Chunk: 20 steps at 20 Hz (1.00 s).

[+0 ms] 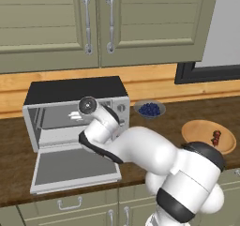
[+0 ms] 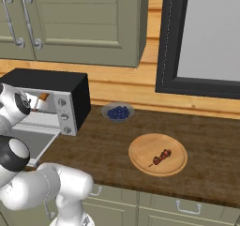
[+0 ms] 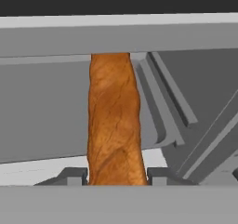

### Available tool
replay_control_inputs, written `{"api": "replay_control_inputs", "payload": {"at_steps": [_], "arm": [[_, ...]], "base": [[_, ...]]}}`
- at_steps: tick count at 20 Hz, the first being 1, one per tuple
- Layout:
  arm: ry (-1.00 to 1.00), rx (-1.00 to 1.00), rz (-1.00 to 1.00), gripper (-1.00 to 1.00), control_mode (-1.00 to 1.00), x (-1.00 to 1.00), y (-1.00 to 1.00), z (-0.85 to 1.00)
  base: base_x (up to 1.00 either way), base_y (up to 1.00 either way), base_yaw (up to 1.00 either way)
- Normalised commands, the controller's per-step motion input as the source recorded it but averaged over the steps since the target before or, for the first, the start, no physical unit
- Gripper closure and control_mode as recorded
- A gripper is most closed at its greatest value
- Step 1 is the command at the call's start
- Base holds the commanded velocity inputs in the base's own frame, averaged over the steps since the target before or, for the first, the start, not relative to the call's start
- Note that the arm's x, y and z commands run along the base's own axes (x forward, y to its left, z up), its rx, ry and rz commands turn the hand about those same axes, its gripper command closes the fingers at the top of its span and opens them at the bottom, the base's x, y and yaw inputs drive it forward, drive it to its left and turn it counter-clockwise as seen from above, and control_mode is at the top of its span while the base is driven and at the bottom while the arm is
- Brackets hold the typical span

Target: Pick up the kebab skewer and baguette bread, and place them inside the toaster oven. Close the toaster oven door and start by setting the timer.

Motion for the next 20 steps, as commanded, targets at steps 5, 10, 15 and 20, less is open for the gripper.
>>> {"api": "replay_control_inputs", "payload": {"at_steps": [5,10,15,20], "arm": [[0.01,-0.01,0.00,1.00,-1.00,0.35,0.08,-0.09],[-0.03,-0.01,0.00,1.00,-1.00,0.13,0.13,-0.36],[-0.01,0.00,0.00,1.00,-1.00,0.15,0.13,-0.20],[0.00,0.00,0.00,1.00,-1.00,0.27,0.11,-0.07]], "base": [[0.00,0.00,0.00],[0.00,0.00,0.00],[0.00,0.00,0.00],[0.00,0.00,0.00]]}}
